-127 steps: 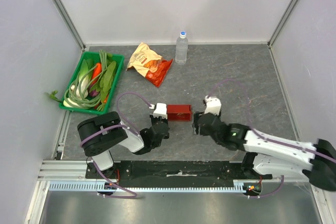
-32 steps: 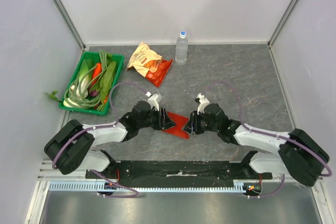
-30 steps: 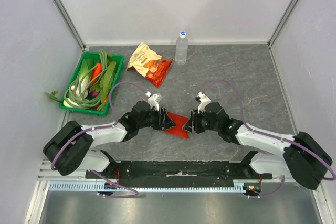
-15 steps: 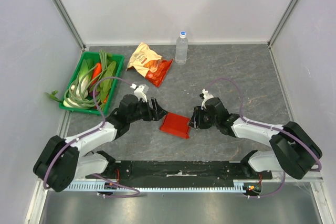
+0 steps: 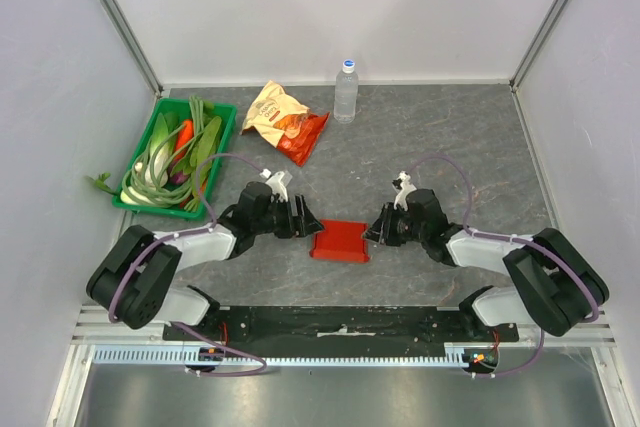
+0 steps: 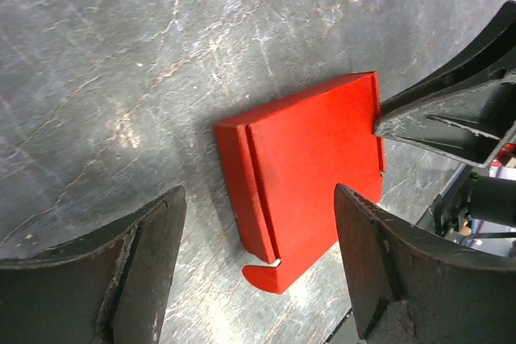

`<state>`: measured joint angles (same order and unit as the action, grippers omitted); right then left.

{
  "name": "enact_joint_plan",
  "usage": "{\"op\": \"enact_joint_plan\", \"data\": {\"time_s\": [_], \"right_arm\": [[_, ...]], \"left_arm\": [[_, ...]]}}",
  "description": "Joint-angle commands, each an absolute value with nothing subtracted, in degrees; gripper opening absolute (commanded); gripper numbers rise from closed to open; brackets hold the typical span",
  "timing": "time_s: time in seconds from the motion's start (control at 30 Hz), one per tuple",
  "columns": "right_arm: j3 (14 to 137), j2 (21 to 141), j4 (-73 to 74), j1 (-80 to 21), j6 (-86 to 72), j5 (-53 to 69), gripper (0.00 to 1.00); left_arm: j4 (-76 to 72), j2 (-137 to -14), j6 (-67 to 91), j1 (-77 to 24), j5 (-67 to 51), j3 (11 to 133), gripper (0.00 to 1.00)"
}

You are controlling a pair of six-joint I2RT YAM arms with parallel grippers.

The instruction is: Fold the paper box

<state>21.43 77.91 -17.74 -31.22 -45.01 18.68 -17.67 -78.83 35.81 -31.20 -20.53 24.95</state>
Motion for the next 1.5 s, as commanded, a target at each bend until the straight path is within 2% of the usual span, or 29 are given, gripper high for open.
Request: {"op": "enact_joint_plan", "data": {"time_s": [0.0, 0.1, 0.4, 0.5, 0.6, 0.63, 0.7, 0.73, 0.77, 0.83, 0.87, 0.9, 0.97, 1.0, 1.03, 1.13, 1.2, 1.3, 1.47], "right_arm": [[17.2, 79.4, -19.2, -29.2, -45.3, 19.2, 0.23], [15.0, 80.7, -22.2, -26.8, -47.0, 21.3, 0.19], [14.1, 81.6, -24.3, -25.8, -48.1, 22.8, 0.18], [14.6, 82.0, -24.1, -25.8, -47.8, 22.8, 0.18], [15.3, 82.3, -24.0, -25.8, -47.3, 22.7, 0.19], [15.8, 82.2, -23.9, -25.8, -47.1, 22.5, 0.19], [16.2, 81.7, -23.4, -25.8, -46.5, 22.7, 0.22], [17.2, 81.1, -22.5, -25.8, -45.8, 22.3, 0.23], [17.9, 79.7, -19.1, -26.2, -43.9, 21.8, 0.24], [21.2, 77.3, -14.5, -28.1, -41.4, 18.4, 0.32], [23.0, 73.7, -6.9, -29.4, -39.2, 15.8, 0.36], [25.1, 71.6, -2.4, -31.2, -35.2, 11.5, 0.53], [31.1, 65.7, 8.1, -38.5, -30.7, -1.5, 0.70], [32.9, 64.4, 10.6, -43.5, -27.7, -5.8, 0.83], [35.8, 63.5, 12.7, -45.7, -25.6, -10.5, 0.86], [40.1, 63.3, 13.6, -56.7, -15.7, -14.6, 0.91], [41.7, 65.2, 13.8, -67.5, -10.7, -23.8, 0.92], [42.0, 67.4, 11.3, -78.4, -2.7, -32.5, 0.93], [43.0, 73.1, 8.4, -86.8, 5.3, -45.0, 0.92]], "left_arm": [[-24.6, -82.9, 40.3, -30.9, -26.8, 24.9, 0.80], [-26.2, -85.5, 42.5, -30.9, -28.9, 25.4, 0.77], [-30.2, -86.7, 48.2, -32.1, -31.0, 23.8, 0.73], [-33.8, -89.1, 51.0, -33.5, -33.6, 24.3, 0.69], [-38.7, -90.5, 54.5, -34.2, -35.5, 23.4, 0.60], [-40.2, -90.7, 55.2, -34.2, -35.7, 22.7, 0.54], [-39.8, -89.8, 55.8, -34.2, -35.0, 22.5, 0.51], [-39.1, -89.4, 55.8, -34.1, -34.6, 22.4, 0.44], [-37.7, -88.8, 55.7, -34.0, -33.8, 22.4, 0.42], [-35.8, -86.7, 55.6, -33.8, -33.3, 22.7, 0.39], [-33.9, -86.1, 56.0, -33.3, -33.3, 22.8, 0.38], [-32.7, -84.9, 56.9, -33.0, -33.6, 23.0, 0.37], [-28.1, -83.6, 57.3, -31.6, -34.4, 24.2, 0.36], [-26.4, -82.2, 58.1, -31.2, -34.6, 24.4, 0.36], [-24.5, -81.3, 58.9, -30.7, -34.7, 24.9, 0.36], [-19.5, -78.5, 62.6, -28.3, -36.3, 25.0, 0.34], [-15.1, -77.2, 65.6, -26.8, -37.6, 25.3, 0.34], [-13.7, -74.7, 69.4, -25.1, -41.1, 24.9, 0.35], [-16.1, -70.3, 77.1, -22.9, -47.5, 21.6, 0.33]]}}
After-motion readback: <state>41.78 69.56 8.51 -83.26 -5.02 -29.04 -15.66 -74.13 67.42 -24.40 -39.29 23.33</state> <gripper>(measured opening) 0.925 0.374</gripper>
